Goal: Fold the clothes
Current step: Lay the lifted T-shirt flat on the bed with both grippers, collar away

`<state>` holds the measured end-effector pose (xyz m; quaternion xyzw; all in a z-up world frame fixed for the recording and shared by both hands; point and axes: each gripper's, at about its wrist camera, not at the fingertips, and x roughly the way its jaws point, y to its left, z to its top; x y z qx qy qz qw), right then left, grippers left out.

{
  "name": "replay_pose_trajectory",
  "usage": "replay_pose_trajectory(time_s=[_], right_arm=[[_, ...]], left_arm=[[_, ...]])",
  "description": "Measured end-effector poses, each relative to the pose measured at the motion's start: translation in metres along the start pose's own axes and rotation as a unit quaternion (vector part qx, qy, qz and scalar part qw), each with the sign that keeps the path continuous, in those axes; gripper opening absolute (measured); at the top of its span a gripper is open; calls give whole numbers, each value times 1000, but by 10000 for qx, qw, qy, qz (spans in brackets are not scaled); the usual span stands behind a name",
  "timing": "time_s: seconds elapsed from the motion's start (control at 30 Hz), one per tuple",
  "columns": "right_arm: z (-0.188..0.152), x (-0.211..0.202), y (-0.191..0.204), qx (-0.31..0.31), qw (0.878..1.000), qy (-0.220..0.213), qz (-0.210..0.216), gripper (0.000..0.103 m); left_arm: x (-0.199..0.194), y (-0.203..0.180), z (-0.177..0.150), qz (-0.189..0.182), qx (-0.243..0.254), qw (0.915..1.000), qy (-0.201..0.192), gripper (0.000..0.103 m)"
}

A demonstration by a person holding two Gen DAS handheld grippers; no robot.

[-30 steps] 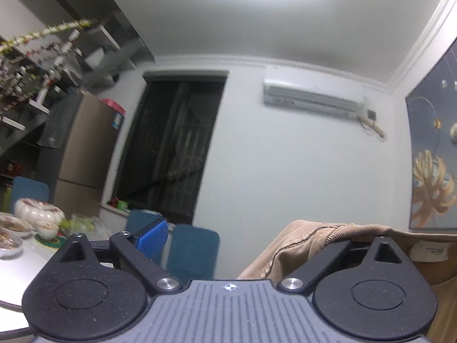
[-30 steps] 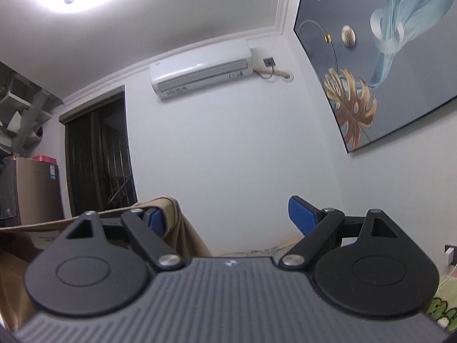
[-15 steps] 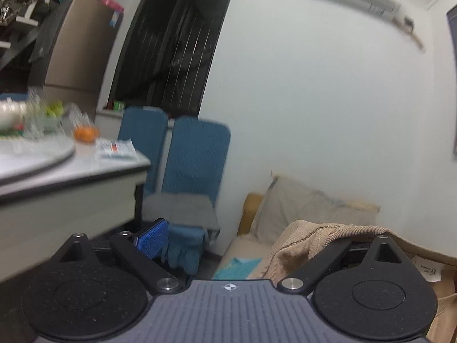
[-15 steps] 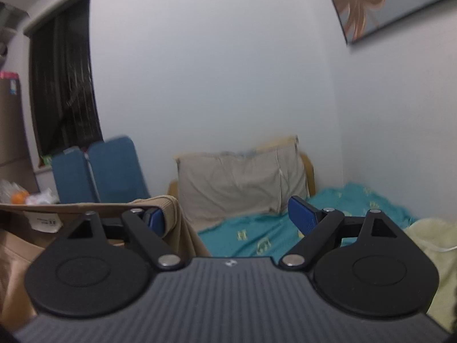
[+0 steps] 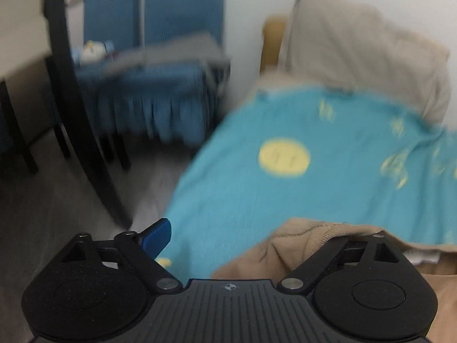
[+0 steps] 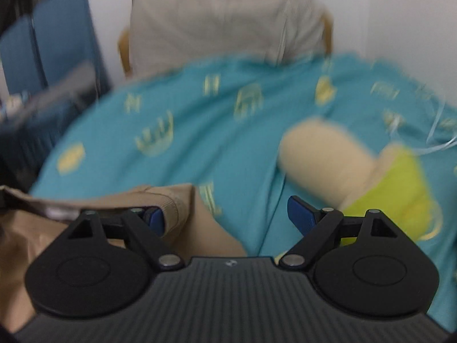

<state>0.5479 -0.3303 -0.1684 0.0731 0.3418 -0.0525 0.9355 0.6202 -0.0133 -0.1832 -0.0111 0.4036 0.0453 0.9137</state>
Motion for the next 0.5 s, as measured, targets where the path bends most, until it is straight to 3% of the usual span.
replay_pose_trajectory(time_s=[0.1, 0.17, 0.23, 0.3, 0.4, 0.5], right_arm=[[1, 16, 17, -321, 9988, 270, 251, 87], [6, 15, 32, -464, 9957, 515, 610, 87], [9, 4, 44, -377, 9936, 590, 883, 87], [12, -7, 54, -303, 9916, 628, 1091, 87], [11, -44, 61, -221, 9954, 330, 874, 87], [-12, -102, 55, 54, 9961, 182, 856, 87]], left_arm=[[20, -6, 12, 48, 367, 9965, 753, 92], [15, -7, 23, -23, 526, 9950, 848, 94], [2, -7, 33, -340, 615, 9928, 975, 97], [-19, -5, 36, -472, 757, 9921, 879, 98], [-54, -1, 32, -628, 1006, 9911, 609, 103], [-92, 1, 15, -1033, 1038, 9881, 467, 103]])
